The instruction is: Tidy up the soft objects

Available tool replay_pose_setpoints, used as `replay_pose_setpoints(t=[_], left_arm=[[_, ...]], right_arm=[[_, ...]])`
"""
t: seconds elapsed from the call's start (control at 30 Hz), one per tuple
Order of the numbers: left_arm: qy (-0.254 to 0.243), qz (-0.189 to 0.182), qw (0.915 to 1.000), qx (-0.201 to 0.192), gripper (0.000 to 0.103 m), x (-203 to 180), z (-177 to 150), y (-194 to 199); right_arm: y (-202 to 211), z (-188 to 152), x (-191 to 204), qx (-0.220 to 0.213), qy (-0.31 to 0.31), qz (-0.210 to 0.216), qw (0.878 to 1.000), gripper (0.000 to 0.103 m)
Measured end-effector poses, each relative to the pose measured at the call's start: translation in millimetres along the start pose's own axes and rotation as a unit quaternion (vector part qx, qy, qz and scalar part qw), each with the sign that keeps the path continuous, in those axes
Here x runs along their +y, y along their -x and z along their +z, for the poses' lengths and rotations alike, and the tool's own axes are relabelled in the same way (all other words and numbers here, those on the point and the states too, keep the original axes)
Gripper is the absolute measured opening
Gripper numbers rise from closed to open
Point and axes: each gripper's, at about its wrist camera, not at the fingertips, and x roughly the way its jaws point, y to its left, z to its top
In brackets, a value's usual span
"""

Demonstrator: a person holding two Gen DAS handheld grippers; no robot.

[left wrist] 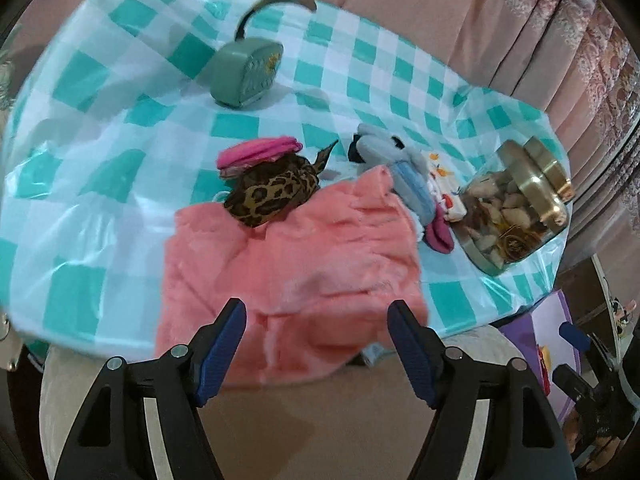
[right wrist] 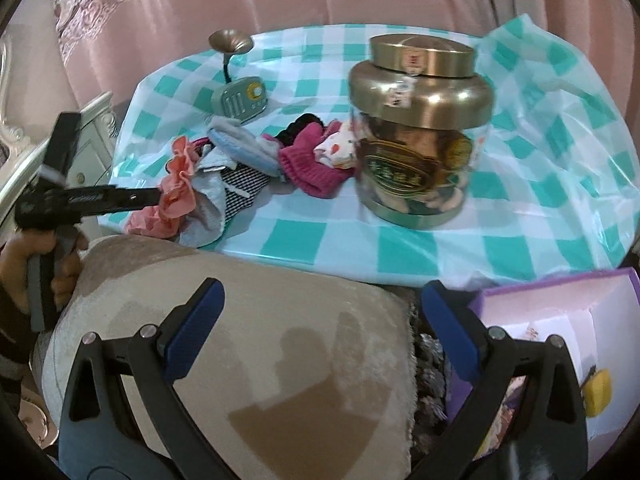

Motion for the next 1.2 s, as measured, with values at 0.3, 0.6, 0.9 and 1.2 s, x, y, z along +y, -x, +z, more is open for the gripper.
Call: replay_pose_setpoints(t=[0.3,0.6,0.9,1.2], left_arm=[[0.013,-0.014,0.9994,0.03,0.07,7.1,17.6,-31.5],[0.038,-0.038,0.9984,0.02,0.016,15.7,14.9,-33.6],[0.05,-0.046,0.9966,-0.047,0.011,18.1,2.7,-2.7],[0.094,-0.073,0.9881,-0.098,0.011,30.5,-9.8,20.7]], right_arm=[[-27.2,16.7,19.1,0.016,0.042,0.014,0.999,0.1],[-49.0,44.2,42.1,-0.001,0.083,0.02,0.996,0.1],[-77.0,75.7,65.9,-0.018,0.085,0.036,0.996,0.1],[-101.1,98.5,86.4,-0.029,0.084,0.035,0.995,0.1]])
